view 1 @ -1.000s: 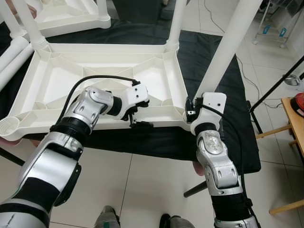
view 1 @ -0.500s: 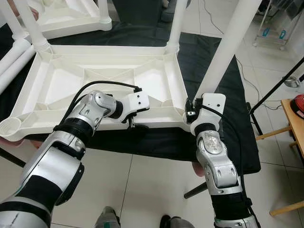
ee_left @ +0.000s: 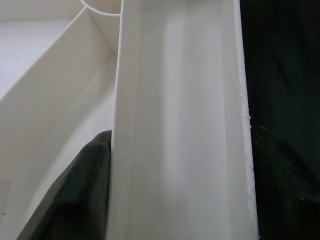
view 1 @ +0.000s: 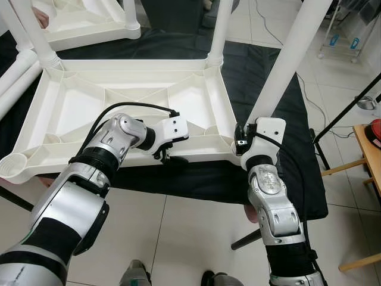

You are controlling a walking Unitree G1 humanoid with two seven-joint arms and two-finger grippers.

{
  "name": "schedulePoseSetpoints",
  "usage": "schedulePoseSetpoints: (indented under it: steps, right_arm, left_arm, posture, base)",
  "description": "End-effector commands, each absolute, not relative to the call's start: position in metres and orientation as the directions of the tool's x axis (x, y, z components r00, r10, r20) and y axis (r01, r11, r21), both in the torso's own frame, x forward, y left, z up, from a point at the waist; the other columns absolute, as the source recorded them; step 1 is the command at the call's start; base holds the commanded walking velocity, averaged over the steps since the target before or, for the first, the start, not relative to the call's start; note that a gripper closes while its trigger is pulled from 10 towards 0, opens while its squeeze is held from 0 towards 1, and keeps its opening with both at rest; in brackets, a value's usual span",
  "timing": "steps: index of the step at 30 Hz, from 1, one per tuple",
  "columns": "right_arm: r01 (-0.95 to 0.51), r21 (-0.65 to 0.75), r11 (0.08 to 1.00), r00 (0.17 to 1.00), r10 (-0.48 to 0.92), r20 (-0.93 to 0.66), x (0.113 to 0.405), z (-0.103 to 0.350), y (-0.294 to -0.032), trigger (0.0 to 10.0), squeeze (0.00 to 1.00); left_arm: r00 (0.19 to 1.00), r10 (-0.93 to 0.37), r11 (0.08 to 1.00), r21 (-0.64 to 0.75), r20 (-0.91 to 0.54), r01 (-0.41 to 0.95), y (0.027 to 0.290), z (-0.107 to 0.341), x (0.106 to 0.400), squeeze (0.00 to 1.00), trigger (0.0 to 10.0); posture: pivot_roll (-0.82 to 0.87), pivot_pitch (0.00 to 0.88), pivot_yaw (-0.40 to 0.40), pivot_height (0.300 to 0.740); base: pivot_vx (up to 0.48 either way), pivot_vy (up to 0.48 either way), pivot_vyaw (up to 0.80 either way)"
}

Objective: Building children table

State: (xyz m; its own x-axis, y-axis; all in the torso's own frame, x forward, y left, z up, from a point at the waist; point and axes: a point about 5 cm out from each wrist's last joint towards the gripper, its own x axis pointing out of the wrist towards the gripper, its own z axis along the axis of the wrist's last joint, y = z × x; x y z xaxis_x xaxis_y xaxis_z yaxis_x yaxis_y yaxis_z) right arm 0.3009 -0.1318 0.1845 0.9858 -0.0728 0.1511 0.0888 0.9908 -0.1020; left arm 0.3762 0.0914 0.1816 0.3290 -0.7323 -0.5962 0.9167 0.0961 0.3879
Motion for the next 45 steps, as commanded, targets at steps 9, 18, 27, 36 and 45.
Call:
schedulePoseSetpoints:
  steps: [9,18,27,36,45]
  right_arm:
    - [-0.229,-0.239,0.944,0.948,0.272,0.166,0.299,0.203,-0.137,10.0,0.0]
    - [-0.705,-0.372,0.603,0.649,0.761,0.003,0.271,0.221,-0.135,10.0,0.0]
    - [-0.835,-0.363,0.413,0.495,0.852,-0.17,0.284,0.223,-0.15,10.0,0.0]
    - [-0.935,-0.249,0.253,0.317,0.911,-0.264,0.284,0.196,-0.124,10.0,0.0]
    - [-0.777,-0.214,0.592,0.63,0.728,-0.27,0.304,0.159,-0.121,0.0,0.0]
  left_arm:
    - [0.223,-0.75,0.017,0.318,-0.622,0.948,0.095,0.165,0.367,0.0,0.0]
    - [0.189,-0.757,-0.041,0.334,-0.625,0.942,0.097,0.169,0.364,0.0,0.0]
    - [0.096,-0.753,-0.209,0.374,-0.651,0.903,0.114,0.177,0.352,0.0,0.0]
    - [0.089,-0.751,-0.255,0.411,-0.654,0.875,0.122,0.182,0.346,0.0,0.0]
    - [0.115,-0.812,-0.176,0.427,-0.572,0.887,0.104,0.188,0.351,0.0,0.0]
  posture:
    - [0.13,0.168,-0.023,0.74]
    - [0.13,0.168,-0.02,0.74]
    - [0.14,0.168,-0.028,0.74]
    - [0.15,0.168,-0.043,0.74]
    - [0.16,0.171,-0.046,0.74]
  base:
    - [0.0,0.0,0.0]
    - [0.0,0.0,0.0]
    - [0.0,0.0,0.0]
    - [0.0,0.0,0.0]
    - [0.0,0.0,0.0]
